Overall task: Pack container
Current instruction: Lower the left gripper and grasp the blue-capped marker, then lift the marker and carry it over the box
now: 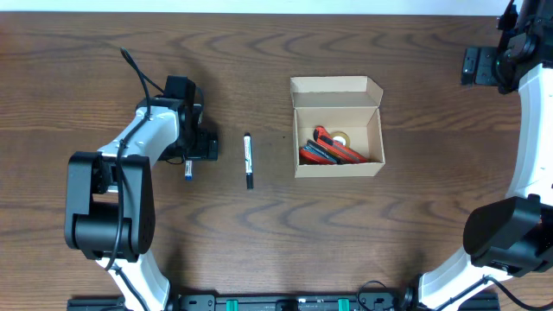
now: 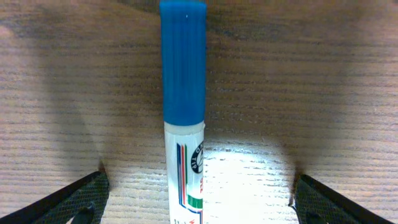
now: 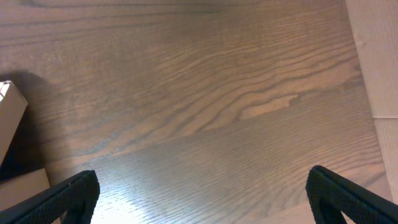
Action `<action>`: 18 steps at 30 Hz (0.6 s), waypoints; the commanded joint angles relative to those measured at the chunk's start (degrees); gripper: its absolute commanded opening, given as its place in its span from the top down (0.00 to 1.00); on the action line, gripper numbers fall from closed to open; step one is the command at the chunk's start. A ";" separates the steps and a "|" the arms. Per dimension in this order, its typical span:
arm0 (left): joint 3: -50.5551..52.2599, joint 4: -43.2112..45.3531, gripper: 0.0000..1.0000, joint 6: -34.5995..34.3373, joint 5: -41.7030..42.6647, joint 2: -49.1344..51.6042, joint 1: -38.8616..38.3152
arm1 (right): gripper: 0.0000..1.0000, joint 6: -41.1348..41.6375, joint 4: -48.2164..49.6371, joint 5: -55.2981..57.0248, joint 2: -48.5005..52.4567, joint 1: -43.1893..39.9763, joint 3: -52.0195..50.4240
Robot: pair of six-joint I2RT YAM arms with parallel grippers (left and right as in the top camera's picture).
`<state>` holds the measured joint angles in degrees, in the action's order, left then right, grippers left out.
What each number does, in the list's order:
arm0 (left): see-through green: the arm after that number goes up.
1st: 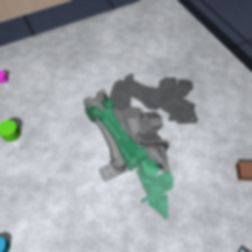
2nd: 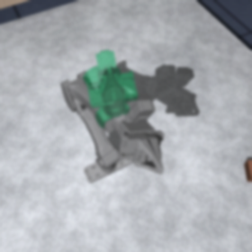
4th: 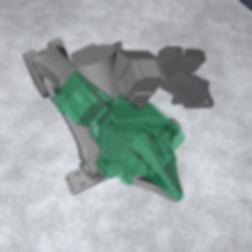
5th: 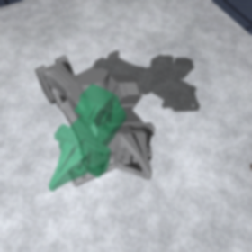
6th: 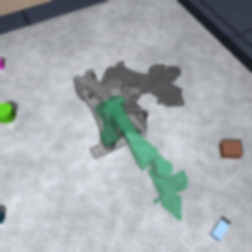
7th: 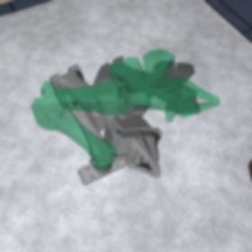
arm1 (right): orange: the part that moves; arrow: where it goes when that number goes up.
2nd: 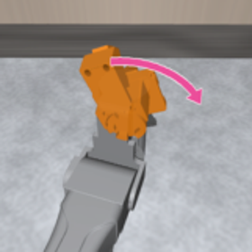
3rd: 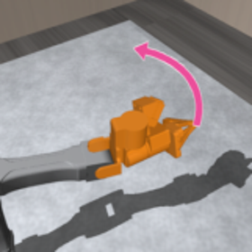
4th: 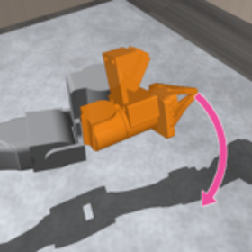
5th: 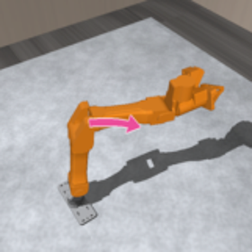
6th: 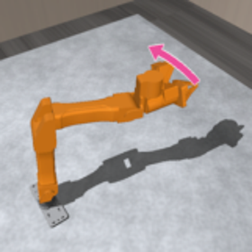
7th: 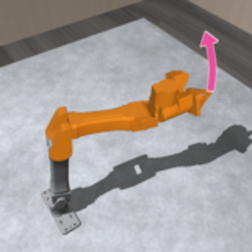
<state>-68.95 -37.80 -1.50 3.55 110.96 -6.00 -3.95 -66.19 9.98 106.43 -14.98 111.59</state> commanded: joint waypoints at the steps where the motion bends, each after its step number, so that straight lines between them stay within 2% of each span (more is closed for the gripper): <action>1: -0.52 0.20 0.20 -0.17 -0.66 2.29 0.35 | 0.01 0.70 -0.04 0.04 -0.92 -0.26 0.90; 3: -0.52 0.35 0.62 -0.20 -0.76 2.29 0.35 | 0.01 0.70 -0.04 0.04 -0.92 -0.26 0.90; 5: -0.52 0.35 0.94 -0.20 -0.79 2.29 0.35 | 0.01 0.70 -0.02 0.04 -0.92 -0.26 0.90; 18: -1.95 -1.05 0.94 -0.22 0.68 2.27 0.00 | 0.01 0.70 -0.02 0.04 -0.92 -0.26 0.90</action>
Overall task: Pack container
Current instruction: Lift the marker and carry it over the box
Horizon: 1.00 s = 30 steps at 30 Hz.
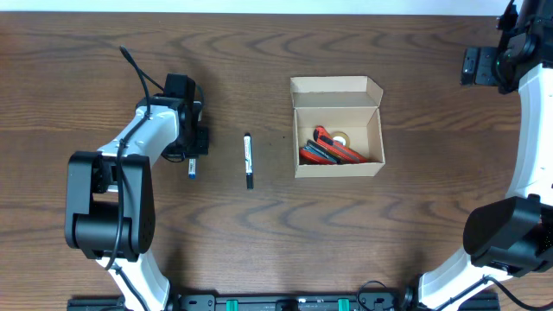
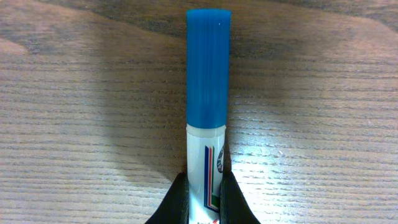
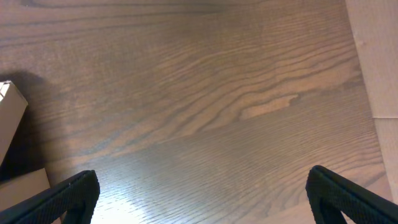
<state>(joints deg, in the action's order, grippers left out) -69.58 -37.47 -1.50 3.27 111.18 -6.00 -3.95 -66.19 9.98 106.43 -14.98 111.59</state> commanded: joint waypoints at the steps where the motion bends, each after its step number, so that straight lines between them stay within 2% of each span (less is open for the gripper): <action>1: -2.14 -2.16 0.94 -0.24 1.55 2.05 -0.17 | 0.01 0.70 -0.02 0.04 -0.92 -0.26 0.90; 6: -13.51 -10.19 0.94 0.46 5.44 2.05 -2.93 | 0.01 0.70 -0.04 0.04 -0.92 -0.26 0.90; 13: -37.81 -20.09 0.94 8.92 6.84 2.05 -11.45 | 0.01 0.70 -0.02 0.04 -0.92 -0.26 0.90; 17: -47.95 -22.49 0.94 12.72 6.93 2.08 -15.89 | 0.01 0.70 -0.04 0.04 -0.92 -0.26 0.90; 19: -51.12 -22.56 0.94 12.72 8.94 2.08 -17.53 | 0.01 0.70 -0.02 0.04 -0.92 -0.26 0.90; 25: -53.20 -21.46 0.94 13.57 24.63 2.32 -21.14 | 0.01 0.70 -0.04 0.04 -0.92 -0.26 0.90; 30: -53.20 -23.93 0.94 17.99 29.38 3.67 -23.23 | 0.01 0.70 -0.02 0.04 -0.92 -0.26 0.90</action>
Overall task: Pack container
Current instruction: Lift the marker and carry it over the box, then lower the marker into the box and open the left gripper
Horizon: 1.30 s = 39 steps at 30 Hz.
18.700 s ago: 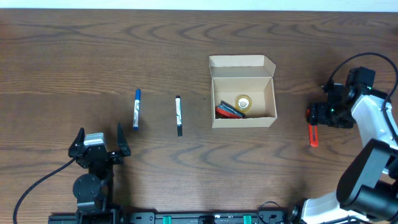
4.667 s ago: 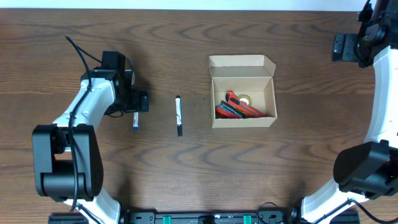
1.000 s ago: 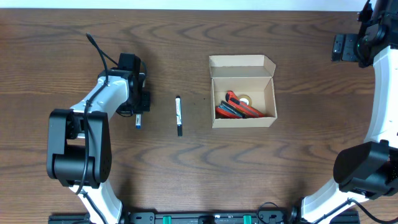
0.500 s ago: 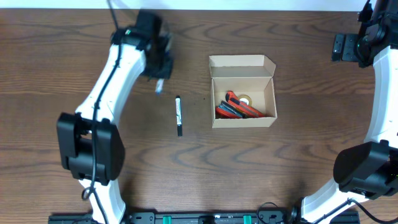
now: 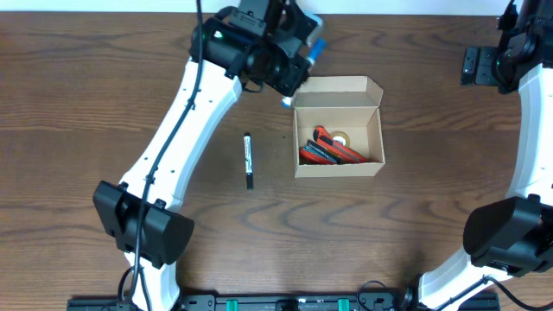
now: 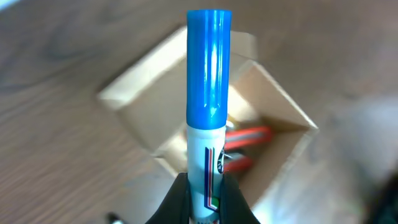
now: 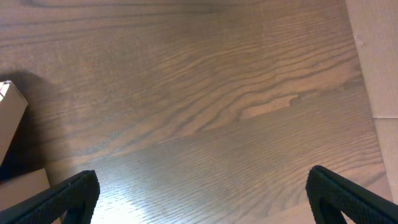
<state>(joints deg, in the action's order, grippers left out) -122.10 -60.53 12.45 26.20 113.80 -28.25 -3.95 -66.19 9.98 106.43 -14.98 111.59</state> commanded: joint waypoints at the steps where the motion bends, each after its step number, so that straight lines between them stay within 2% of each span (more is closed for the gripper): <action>1: -0.70 -1.01 0.94 4.50 7.17 1.60 -1.22 | 0.01 0.70 -0.02 0.04 -0.92 -0.26 0.90; 8: -1.88 0.39 0.94 1.27 6.64 8.09 -2.64 | 0.01 0.70 -0.04 0.04 -0.92 -0.26 0.90; 21: -6.54 -2.73 0.95 1.09 6.47 16.33 -5.11 | 0.01 0.70 -0.04 0.04 -0.92 -0.26 0.90; 32: -6.54 -6.51 0.94 7.02 7.13 17.16 -9.44 | 0.01 0.70 -0.02 0.04 -0.92 -0.26 0.90; 39: -6.54 -5.62 0.94 7.76 6.71 17.75 -9.11 | 0.01 0.70 -0.02 0.04 -0.92 -0.26 0.90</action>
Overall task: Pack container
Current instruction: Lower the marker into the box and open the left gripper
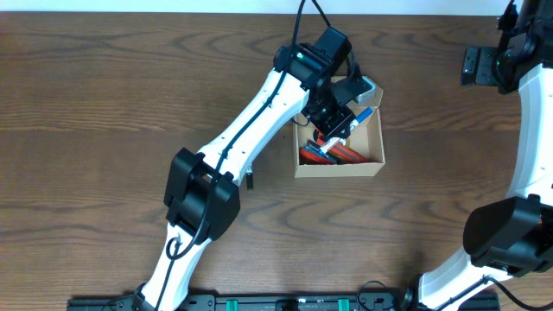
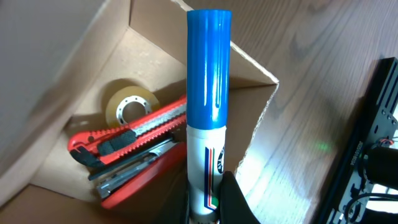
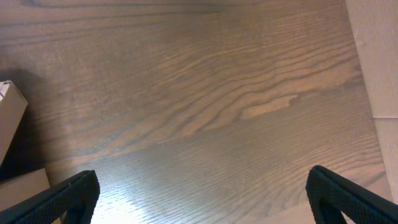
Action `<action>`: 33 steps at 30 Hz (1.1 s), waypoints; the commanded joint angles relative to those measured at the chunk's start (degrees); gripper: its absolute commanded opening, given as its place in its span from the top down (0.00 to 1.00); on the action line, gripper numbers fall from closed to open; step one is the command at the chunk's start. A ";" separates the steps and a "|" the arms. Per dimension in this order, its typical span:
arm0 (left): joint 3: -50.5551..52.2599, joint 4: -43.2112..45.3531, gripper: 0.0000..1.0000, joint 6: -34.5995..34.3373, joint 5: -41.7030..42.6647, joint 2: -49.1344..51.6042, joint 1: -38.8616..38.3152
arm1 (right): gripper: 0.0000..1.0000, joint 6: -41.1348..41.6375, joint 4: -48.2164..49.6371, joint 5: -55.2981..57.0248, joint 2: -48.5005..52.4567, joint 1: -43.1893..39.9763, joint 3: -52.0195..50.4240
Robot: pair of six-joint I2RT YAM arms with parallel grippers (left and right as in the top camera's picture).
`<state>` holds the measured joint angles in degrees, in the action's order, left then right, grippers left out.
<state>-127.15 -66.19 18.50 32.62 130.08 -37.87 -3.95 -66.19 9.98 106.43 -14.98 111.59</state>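
My left gripper (image 2: 205,208) is shut on a white marker with a blue cap (image 2: 208,81). It holds the marker over the open cardboard box (image 2: 143,56), cap pointing at the box's right wall. In the overhead view the left gripper (image 1: 344,114) hangs above the box (image 1: 337,170), and the blue cap (image 1: 364,111) shows near the right side. Inside the box lie red utility knives (image 2: 124,149) and a roll of clear tape (image 2: 129,106). My right gripper (image 3: 202,193) stands open over bare table at the far right (image 1: 484,65).
A black pen (image 1: 249,180) lies on the table left of the box, mostly hidden under my left arm. The box's flaps stand open at its back edge (image 1: 335,85). A pale surface borders the table at the right (image 3: 379,56).
My left gripper has moved with the marker from above the box's back left corner to over the inside of the box, toward its right wall. The right arm has not moved.
At first my left gripper stood open around the marker lying on the table at the left. Then it was shut on the marker there. Later it held the marker high near the box's back left corner, and now over the box.
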 commanded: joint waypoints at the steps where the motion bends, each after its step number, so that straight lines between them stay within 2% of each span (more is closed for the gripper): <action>1: -1.49 0.04 0.94 1.68 0.28 1.75 0.59 | 0.01 0.70 -0.02 0.04 -0.92 -0.26 0.90; 18: -1.49 -1.22 0.94 1.68 0.20 8.90 1.01 | 0.01 0.70 -0.04 0.04 -0.92 -0.26 0.90; 33: -1.49 -0.83 0.94 1.66 -1.29 10.27 1.95 | 0.01 0.70 -0.02 0.04 -0.92 -0.26 0.90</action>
<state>-127.55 -67.00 19.38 32.32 139.79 -36.10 -3.95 -66.19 9.98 106.43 -14.98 111.59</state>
